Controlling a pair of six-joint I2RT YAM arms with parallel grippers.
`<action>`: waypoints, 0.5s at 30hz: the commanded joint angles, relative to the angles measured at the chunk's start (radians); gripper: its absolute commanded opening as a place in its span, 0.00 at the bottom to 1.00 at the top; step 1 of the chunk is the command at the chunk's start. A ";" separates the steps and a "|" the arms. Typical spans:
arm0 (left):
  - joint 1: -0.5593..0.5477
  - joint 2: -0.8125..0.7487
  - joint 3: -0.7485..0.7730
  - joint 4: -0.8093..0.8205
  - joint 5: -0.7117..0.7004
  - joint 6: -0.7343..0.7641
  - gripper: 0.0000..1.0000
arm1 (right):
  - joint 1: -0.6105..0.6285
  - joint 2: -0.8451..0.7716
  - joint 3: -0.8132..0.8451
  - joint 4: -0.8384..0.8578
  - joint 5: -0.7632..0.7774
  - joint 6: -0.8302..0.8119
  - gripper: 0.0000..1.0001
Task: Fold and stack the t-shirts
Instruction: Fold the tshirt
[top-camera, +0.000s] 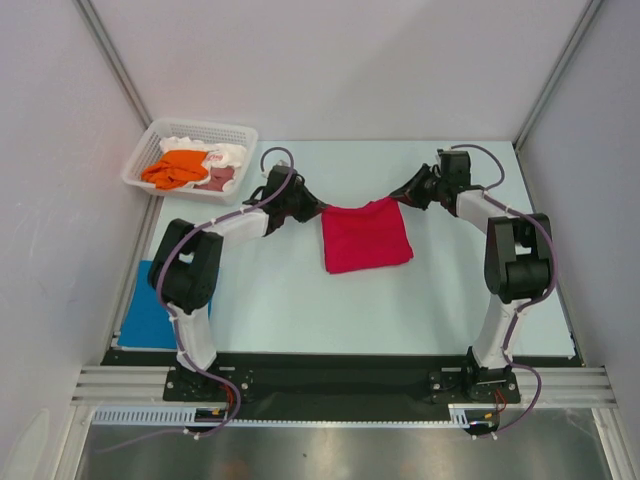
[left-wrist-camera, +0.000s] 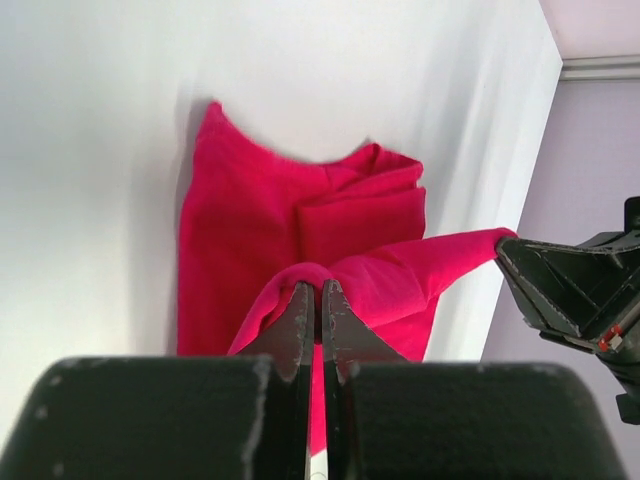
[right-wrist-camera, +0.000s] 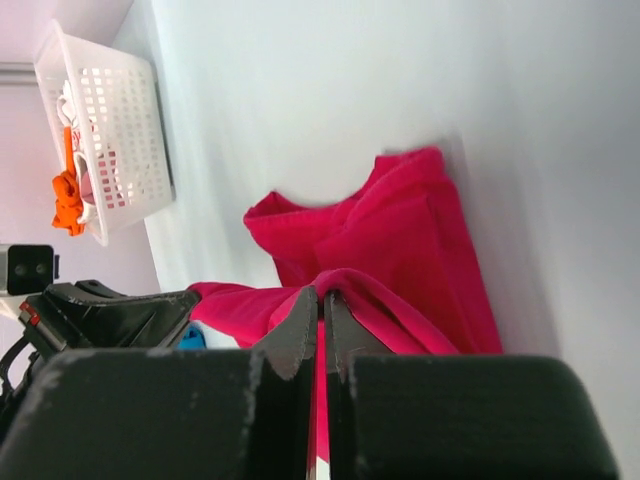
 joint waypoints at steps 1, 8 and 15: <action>0.030 0.053 0.083 0.019 0.045 0.041 0.00 | -0.008 0.038 0.065 0.086 -0.037 0.013 0.00; 0.053 0.104 0.129 0.030 0.042 0.044 0.00 | -0.035 0.122 0.104 0.124 -0.077 0.030 0.00; 0.071 0.161 0.165 0.038 0.056 0.032 0.00 | -0.047 0.210 0.178 0.126 -0.112 0.041 0.00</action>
